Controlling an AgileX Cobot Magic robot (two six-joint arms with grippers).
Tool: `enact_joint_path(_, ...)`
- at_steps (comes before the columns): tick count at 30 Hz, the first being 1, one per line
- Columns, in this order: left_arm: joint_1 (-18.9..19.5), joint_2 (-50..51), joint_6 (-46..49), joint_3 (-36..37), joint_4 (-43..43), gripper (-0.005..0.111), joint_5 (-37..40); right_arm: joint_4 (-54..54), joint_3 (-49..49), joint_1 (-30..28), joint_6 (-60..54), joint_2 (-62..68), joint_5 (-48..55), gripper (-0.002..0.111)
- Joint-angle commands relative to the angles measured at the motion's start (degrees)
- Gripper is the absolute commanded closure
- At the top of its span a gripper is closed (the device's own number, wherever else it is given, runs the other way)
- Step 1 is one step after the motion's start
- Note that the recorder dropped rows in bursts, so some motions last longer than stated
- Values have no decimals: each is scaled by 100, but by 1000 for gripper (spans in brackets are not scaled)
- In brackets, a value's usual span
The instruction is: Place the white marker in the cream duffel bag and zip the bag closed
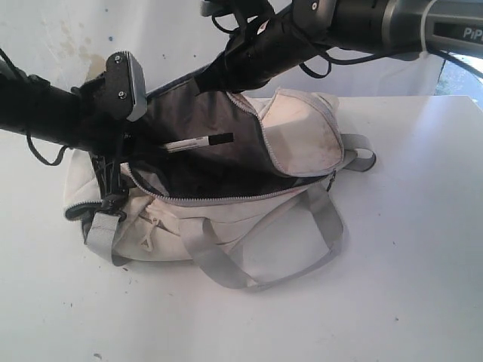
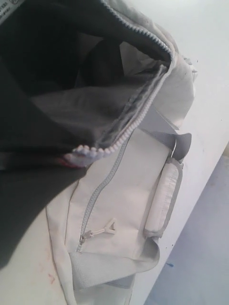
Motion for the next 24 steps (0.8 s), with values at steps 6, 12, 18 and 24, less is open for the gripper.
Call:
enact_joint_path(6,-19,252,-18,-41,-560,95,21,-22,15,-43,38,-93,-159,108)
enact_joint_path(12,-19,260,-18,-66,-1337,39,52,-22,15,-43,38,-93,93,108)
enact_joint_path(18,7,146,-1020,-66,-1290,37,-119,-22,15,-43,38,-93,95,108)
enact_joint_path(24,45,-425,-3912,-66,149,37,-418,-22,15,-43,38,-93,82,108)
